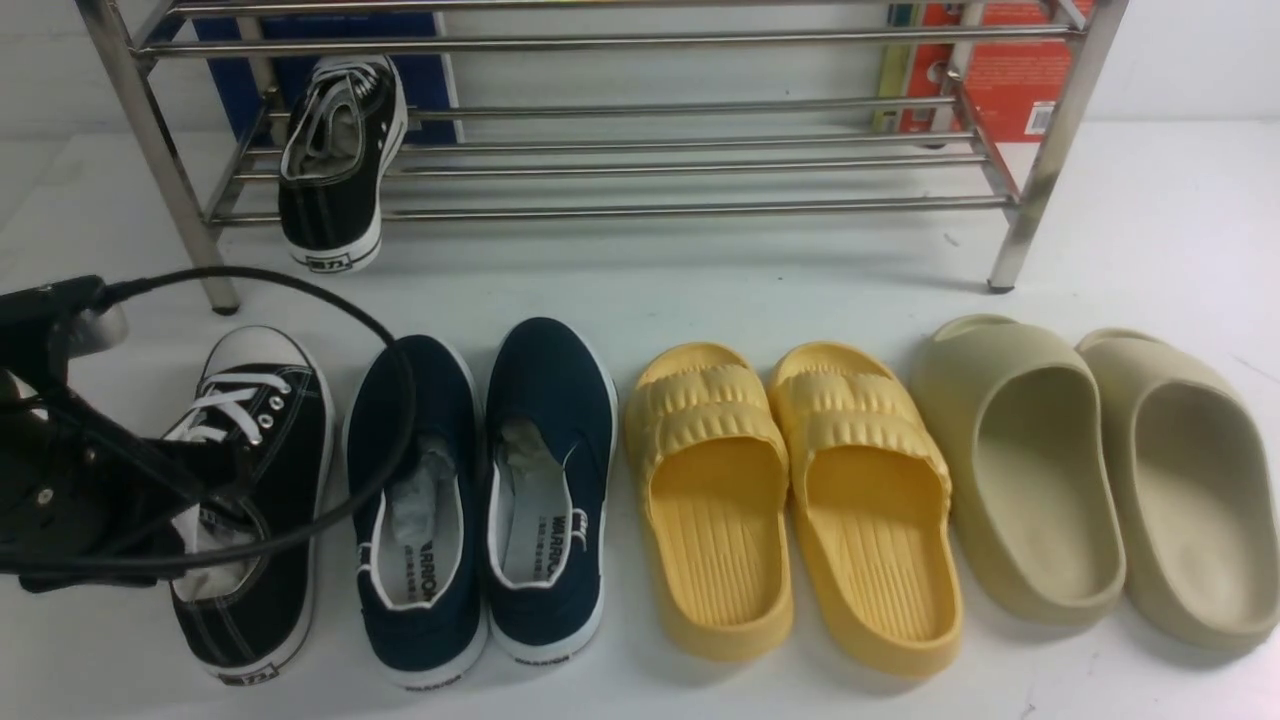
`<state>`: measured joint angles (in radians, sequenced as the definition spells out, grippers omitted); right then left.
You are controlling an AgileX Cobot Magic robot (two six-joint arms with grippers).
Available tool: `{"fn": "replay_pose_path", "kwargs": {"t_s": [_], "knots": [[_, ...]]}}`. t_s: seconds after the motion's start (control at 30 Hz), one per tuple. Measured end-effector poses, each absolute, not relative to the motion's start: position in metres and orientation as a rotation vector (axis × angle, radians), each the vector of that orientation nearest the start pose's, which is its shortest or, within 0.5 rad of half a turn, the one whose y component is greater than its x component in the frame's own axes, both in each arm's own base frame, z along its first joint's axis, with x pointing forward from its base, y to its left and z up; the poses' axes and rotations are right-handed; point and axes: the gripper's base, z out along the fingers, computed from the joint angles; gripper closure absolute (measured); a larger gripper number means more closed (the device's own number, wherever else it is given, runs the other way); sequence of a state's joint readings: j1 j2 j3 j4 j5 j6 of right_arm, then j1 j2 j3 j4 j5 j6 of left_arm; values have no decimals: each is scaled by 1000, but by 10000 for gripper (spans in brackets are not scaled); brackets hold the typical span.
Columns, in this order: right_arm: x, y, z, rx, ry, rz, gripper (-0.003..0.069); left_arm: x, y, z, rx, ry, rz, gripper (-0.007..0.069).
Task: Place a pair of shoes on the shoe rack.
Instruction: Use the left arm to grab the shoe closest to it
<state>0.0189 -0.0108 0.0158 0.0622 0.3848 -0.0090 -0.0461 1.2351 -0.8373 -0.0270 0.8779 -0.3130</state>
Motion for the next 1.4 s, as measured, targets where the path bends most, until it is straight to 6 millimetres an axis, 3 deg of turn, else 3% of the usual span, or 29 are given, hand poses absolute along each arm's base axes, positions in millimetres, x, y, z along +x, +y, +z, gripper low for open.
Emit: {"fn": "replay_pose_path", "kwargs": {"t_s": [0.2, 0.47, 0.6, 0.83, 1.03, 1.4], "knots": [[52, 3, 174, 12, 1873, 68, 419, 235, -19, 249, -452, 2760, -235, 368], [52, 3, 174, 12, 1873, 68, 419, 248, -49, 225, -249, 2836, -219, 403], [52, 3, 174, 12, 1873, 68, 419, 252, -52, 217, -262, 2834, -133, 408], [52, 3, 174, 12, 1873, 68, 419, 243, -50, 244, -243, 2788, -104, 401], [52, 3, 174, 12, 1873, 68, 419, 241, -39, 250, -228, 2756, -15, 383], [52, 3, 174, 12, 1873, 68, 419, 260, -44, 201, -244, 2881, 17, 354]]}}
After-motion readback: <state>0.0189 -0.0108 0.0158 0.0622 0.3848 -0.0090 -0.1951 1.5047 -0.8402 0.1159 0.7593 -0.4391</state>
